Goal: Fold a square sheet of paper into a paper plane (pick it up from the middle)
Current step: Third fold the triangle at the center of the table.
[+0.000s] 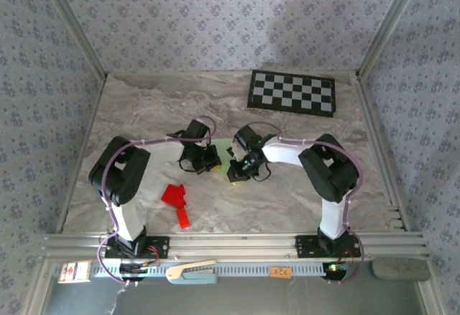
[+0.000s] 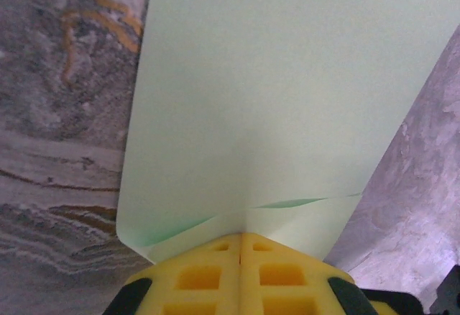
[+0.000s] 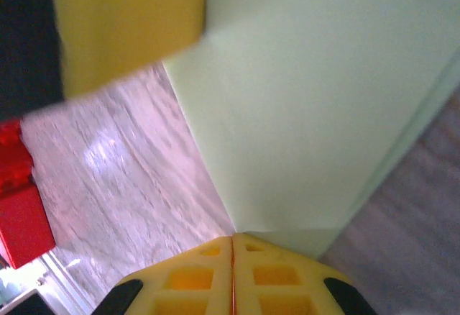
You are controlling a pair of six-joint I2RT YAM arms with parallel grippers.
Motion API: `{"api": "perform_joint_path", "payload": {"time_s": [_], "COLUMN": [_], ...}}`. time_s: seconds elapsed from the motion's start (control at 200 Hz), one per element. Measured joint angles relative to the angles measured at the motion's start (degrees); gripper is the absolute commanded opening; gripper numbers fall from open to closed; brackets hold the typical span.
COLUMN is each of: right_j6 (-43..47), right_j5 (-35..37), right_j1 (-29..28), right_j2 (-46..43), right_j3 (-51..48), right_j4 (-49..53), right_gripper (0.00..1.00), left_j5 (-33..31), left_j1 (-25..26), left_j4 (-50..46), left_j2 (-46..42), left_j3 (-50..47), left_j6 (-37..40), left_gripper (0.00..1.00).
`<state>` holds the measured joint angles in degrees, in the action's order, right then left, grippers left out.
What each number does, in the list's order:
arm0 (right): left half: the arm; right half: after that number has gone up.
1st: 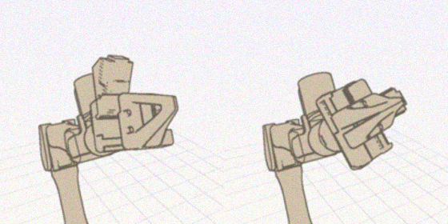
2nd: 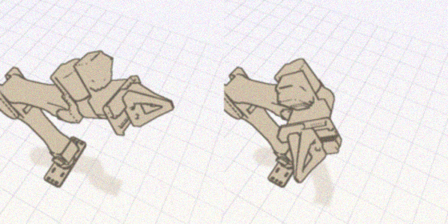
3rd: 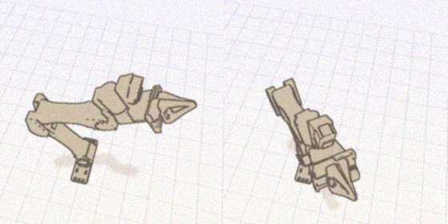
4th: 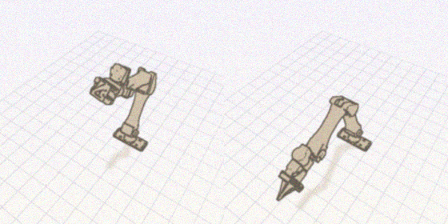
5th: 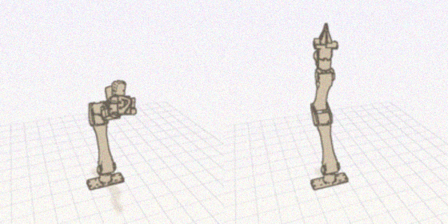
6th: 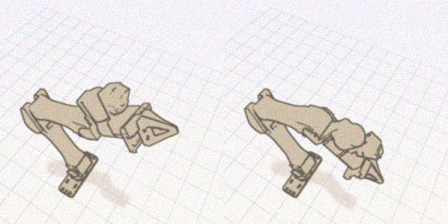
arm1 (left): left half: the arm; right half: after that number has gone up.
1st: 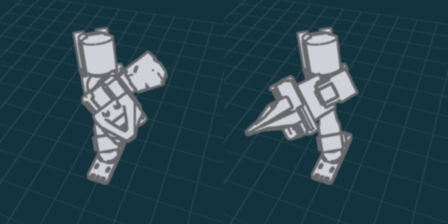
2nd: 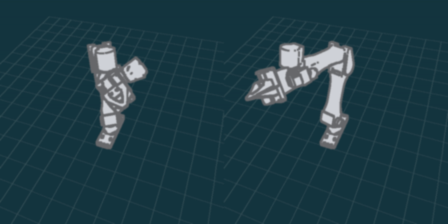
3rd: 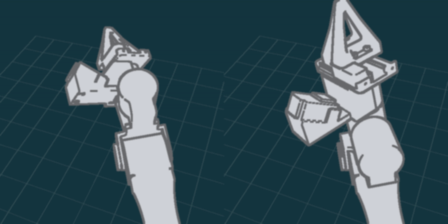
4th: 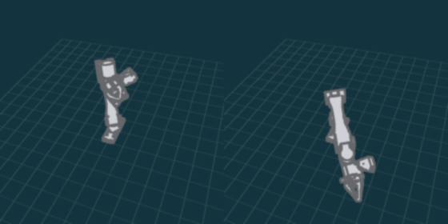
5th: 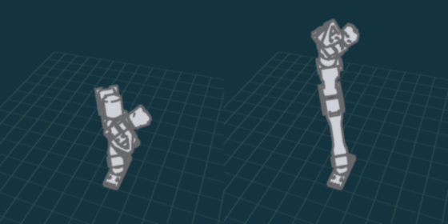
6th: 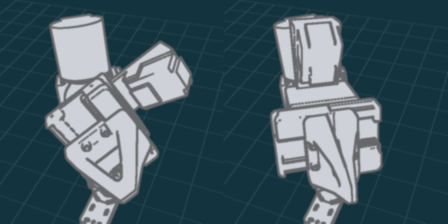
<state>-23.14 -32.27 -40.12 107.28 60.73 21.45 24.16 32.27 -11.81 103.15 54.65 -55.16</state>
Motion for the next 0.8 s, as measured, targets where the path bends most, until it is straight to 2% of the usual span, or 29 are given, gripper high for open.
{"api": "perform_joint_path", "payload": {"time_s": [0.185,0.43,0.805], "right_j6": [0.02,0.02,0.04], "right_j5": [-1.05,0.55,4.28], "right_j1": [0.24,1.90,0.44], "right_j2": [-3.32,-7.98,1.29], "right_j3": [-3.50,-1.86,5.75], "right_j4": [2.47,2.36,1.55], "right_gripper": [0.09,0.10,0.09], "left_j5": [0.13,0.68,0.68], "left_j1": [0.00,0.00,0.00], "left_j4": [0.02,0.07,-0.35], "left_j2": [0.00,0.04,0.04], "left_j3": [0.04,0.04,0.48], "left_j6": [0.04,0.04,0.26], "left_gripper": [0.02,0.03,0.04]}}
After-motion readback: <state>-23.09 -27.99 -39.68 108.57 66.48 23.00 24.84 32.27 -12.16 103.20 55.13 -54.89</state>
